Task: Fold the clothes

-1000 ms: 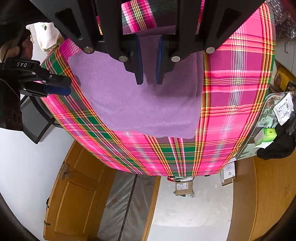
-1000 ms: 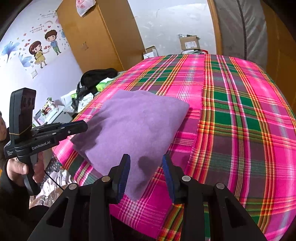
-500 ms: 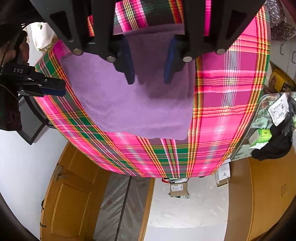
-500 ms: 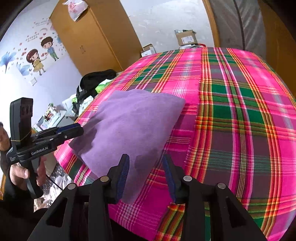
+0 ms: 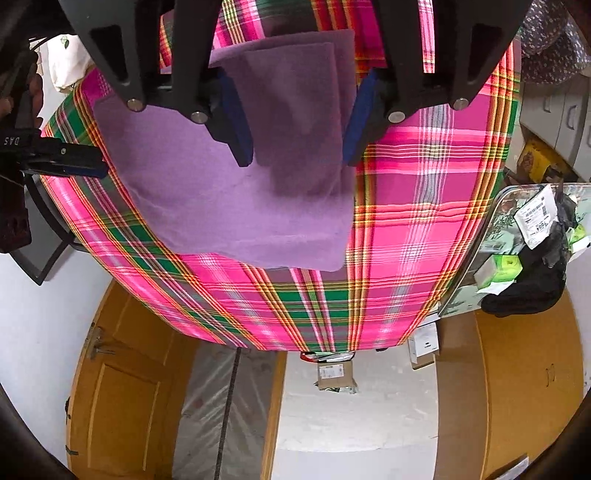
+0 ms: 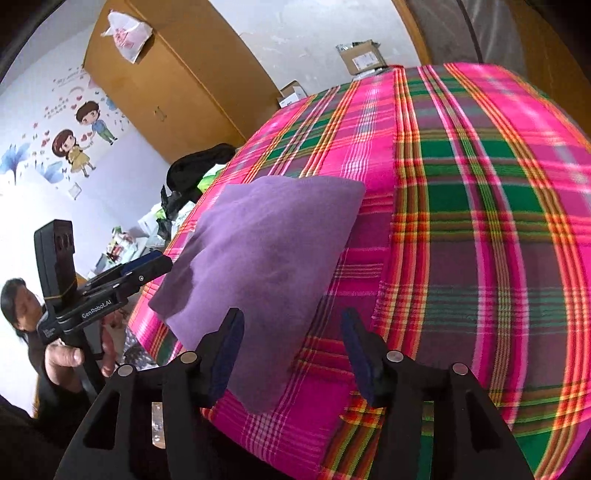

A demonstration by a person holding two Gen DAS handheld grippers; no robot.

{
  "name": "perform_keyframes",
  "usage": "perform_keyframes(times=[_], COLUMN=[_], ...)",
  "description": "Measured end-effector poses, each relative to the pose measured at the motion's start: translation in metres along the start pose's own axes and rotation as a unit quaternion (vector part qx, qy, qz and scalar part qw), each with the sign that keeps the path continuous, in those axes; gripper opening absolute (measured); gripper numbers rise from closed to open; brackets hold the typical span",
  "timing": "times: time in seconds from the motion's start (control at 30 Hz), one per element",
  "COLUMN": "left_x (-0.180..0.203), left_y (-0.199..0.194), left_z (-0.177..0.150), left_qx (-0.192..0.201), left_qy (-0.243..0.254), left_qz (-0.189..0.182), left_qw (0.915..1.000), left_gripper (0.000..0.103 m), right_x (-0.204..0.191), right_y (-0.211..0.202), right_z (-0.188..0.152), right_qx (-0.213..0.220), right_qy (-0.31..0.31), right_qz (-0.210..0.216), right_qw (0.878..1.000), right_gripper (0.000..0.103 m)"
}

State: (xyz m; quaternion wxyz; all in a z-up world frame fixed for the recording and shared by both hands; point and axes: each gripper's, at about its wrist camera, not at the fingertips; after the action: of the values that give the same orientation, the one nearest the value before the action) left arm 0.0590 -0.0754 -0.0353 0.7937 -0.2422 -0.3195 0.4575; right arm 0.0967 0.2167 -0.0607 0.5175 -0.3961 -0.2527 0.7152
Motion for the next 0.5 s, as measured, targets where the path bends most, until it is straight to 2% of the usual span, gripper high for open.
perform_keyframes(times=[0.3, 0.5], left_x=[-0.009, -0.024], left_y=[0.002, -0.004], left_z=[0.0, -0.003], left_qx=[-0.001, 0.005], left_qy=[-0.006, -0.023], left_qz=[0.001, -0.014], left_qw=[1.0, 0.9996], left_gripper=[0.054, 0.054], right_x=[0.0, -0.001], right_y=[0.004, 0.007], right_z=[0.001, 0.002], right_qx=[-0.008, -0.011], right_qy=[0.007, 0.009], right_qz=[0.01, 0.009], right_qw=[1.0, 1.0], right_gripper=[0.056, 0.056])
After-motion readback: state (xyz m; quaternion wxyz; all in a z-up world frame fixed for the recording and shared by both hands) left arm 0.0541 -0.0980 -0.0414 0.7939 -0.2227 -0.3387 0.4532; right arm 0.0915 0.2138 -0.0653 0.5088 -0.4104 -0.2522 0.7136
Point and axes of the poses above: each gripper's, at about its wrist camera, not at the fingertips, and y roughly the way its jaws point, x to its right, z to its top, and after that the axes turned 15 degrees about -z, right-handed
